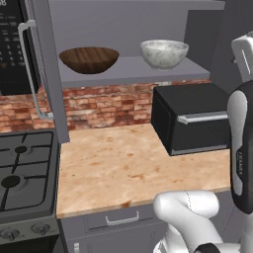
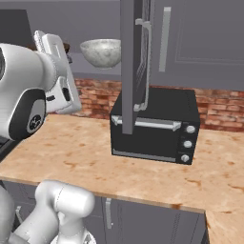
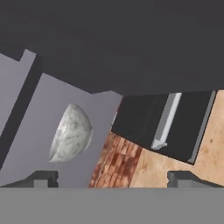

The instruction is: Open the cabinet. Pick the bowls from the counter and place them in the cabinet. Then close the cabinet.

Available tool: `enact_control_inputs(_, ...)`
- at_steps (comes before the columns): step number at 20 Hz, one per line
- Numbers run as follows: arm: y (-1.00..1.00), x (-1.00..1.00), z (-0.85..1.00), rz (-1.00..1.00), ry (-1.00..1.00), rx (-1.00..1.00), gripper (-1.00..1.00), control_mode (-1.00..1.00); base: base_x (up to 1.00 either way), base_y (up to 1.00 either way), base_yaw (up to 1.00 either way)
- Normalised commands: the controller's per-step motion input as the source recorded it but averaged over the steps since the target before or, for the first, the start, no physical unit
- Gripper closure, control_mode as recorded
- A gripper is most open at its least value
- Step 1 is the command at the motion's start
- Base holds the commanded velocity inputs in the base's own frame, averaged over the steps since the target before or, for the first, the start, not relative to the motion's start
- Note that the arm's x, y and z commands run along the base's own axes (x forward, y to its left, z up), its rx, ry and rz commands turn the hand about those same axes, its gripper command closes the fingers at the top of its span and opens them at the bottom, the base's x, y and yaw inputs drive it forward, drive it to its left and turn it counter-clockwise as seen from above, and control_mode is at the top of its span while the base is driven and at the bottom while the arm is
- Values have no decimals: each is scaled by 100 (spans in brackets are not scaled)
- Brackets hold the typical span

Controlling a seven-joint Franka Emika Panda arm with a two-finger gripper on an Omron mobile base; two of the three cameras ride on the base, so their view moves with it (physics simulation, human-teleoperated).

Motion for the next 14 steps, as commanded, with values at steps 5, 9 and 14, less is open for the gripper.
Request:
enact_control_inputs(5, -24, 0, 0, 0, 0, 10, -100, -100, 0, 0, 0)
enact_control_inputs(9, -6, -12, 0, 0, -3, 10, -100, -100, 0, 0, 0)
enact_control_inputs(14, -16, -14, 0, 0, -3, 11, -100, -100, 0, 0, 0)
